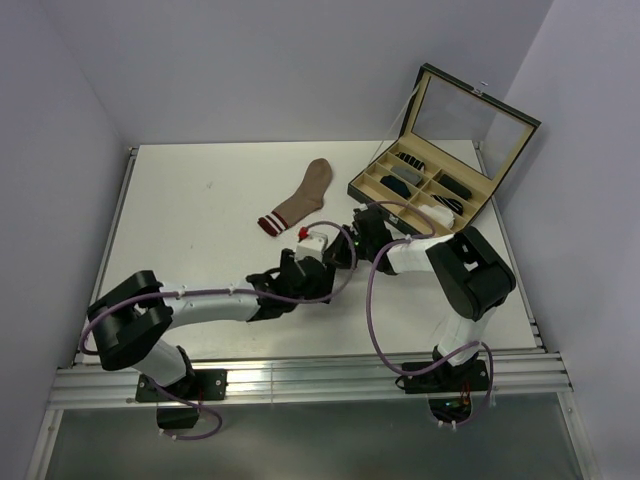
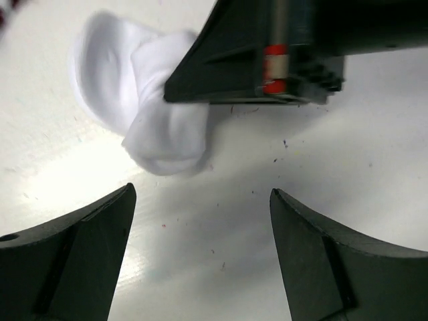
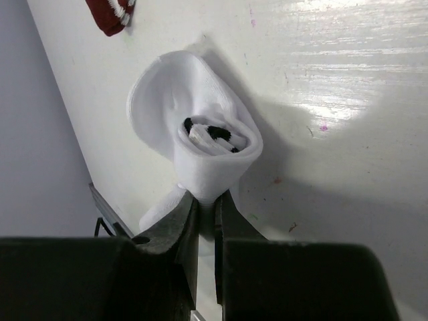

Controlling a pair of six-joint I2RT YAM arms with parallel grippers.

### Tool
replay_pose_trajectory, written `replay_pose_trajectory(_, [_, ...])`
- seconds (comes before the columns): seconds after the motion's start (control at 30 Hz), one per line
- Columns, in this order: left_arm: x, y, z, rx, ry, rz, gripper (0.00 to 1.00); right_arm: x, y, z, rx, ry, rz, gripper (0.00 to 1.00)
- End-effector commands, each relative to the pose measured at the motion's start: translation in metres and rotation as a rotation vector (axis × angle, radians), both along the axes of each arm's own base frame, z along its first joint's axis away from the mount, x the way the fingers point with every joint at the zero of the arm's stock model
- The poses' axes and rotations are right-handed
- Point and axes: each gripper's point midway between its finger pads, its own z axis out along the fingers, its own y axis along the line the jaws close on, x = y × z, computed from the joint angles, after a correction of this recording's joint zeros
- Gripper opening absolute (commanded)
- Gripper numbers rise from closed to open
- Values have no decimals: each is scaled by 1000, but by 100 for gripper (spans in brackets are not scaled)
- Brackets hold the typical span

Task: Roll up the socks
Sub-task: Roll the sock at the center of the board.

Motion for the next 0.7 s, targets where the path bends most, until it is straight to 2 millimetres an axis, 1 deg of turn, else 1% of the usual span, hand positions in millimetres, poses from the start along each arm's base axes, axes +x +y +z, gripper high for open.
replay_pose_trajectory(0.0, [20, 5, 30, 180, -274, 83, 86, -7, 3, 0, -21, 31, 13, 0])
replay_pose_trajectory(0.03, [23, 5, 27, 247, -320, 80, 86, -6, 4, 1, -15, 34, 11, 0])
replay_pose_trajectory(0.07, [21, -4, 31, 265, -345, 65, 86, -7, 4, 0, -12, 37, 11, 0])
replay_pose_trajectory(0.1, [21, -6, 30, 296, -360, 62, 86, -7, 5, 1, -7, 37, 12, 0])
replay_pose_trajectory(0.13, [24, -5, 23, 368, -386, 62, 86, -7, 5, 1, -4, 43, 11, 0])
replay_pose_trajectory(0.17, [25, -10, 26, 384, -407, 58, 85, -7, 6, 1, -2, 42, 14, 0])
replay_pose_trajectory(0.23, [26, -15, 21, 443, -445, 37, 85, -7, 7, 1, 2, 45, 16, 0])
replay_pose_trajectory(0.37, [25, -24, 15, 482, -462, 2, 83, -9, 9, 1, 12, 57, 26, 0])
replay_pose_trajectory(0.67, [27, -27, -11, 573, -456, -52, 80, -11, 16, 1, 55, 83, 46, 0])
